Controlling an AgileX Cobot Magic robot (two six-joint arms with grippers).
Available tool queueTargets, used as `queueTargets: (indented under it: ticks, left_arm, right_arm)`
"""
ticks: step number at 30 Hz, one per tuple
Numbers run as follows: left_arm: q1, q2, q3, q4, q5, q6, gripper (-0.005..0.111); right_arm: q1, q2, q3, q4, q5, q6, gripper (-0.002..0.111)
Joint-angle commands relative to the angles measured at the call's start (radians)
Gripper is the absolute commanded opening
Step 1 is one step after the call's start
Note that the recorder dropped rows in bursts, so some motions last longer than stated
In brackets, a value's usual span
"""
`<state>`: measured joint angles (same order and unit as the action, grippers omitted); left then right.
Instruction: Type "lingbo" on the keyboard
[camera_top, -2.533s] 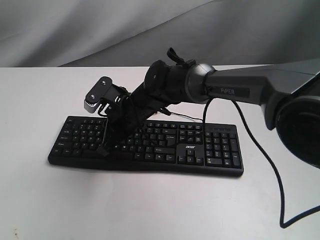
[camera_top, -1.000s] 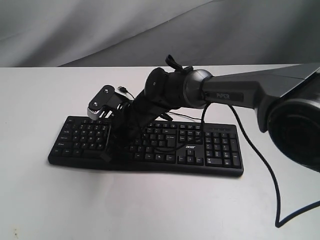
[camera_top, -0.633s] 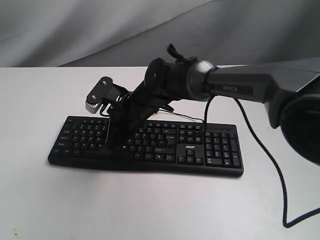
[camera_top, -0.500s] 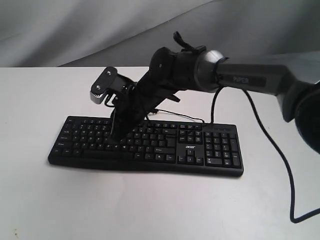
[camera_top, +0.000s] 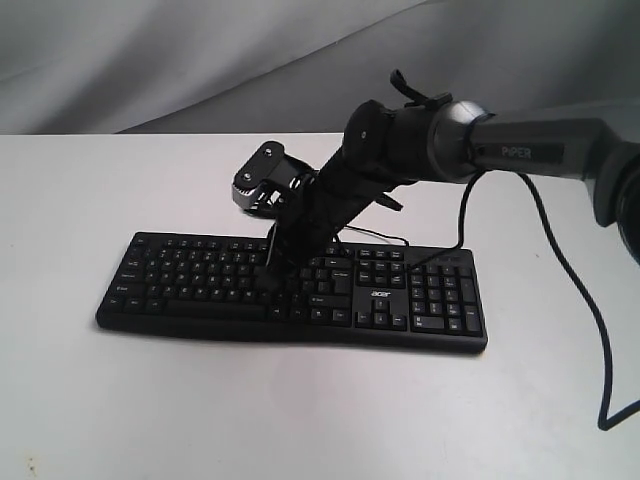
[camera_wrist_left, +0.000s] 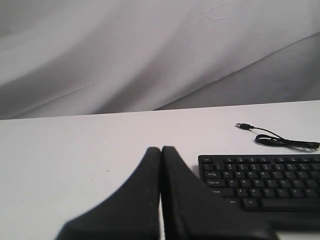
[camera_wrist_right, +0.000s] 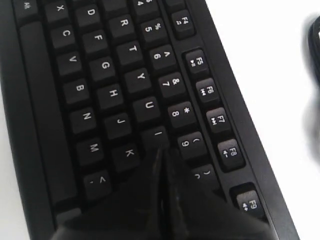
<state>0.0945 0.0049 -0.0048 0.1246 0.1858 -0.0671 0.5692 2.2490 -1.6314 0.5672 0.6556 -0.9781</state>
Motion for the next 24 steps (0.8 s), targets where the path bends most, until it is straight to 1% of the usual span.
queueTargets:
  ticks: [1, 12, 16, 19, 24]
  left_arm:
    - [-0.005, -0.005, 0.005, 0.000, -0.006, -0.002, 0.001]
    - [-0.005, -0.005, 0.005, 0.000, -0.006, -0.002, 0.001]
    - [-0.005, -0.005, 0.005, 0.000, -0.006, -0.002, 0.001]
    - [-0.005, -0.005, 0.005, 0.000, -0.006, -0.002, 0.001]
    - [-0.005, -0.005, 0.005, 0.000, -0.006, -0.002, 0.001]
  right_arm:
    - [-0.002, -0.008, 0.007, 0.025, -0.014, -0.016, 0.000]
    - [0.000, -0.008, 0.020, 0.029, -0.026, -0.025, 0.000]
    - [0.000, -0.008, 0.050, 0.050, -0.047, -0.045, 0.000]
    - [0.000, -0.008, 0.048, 0.110, -0.066, -0.101, 0.000]
    - [0.000, -0.008, 0.048, 0.106, -0.075, -0.103, 0.000]
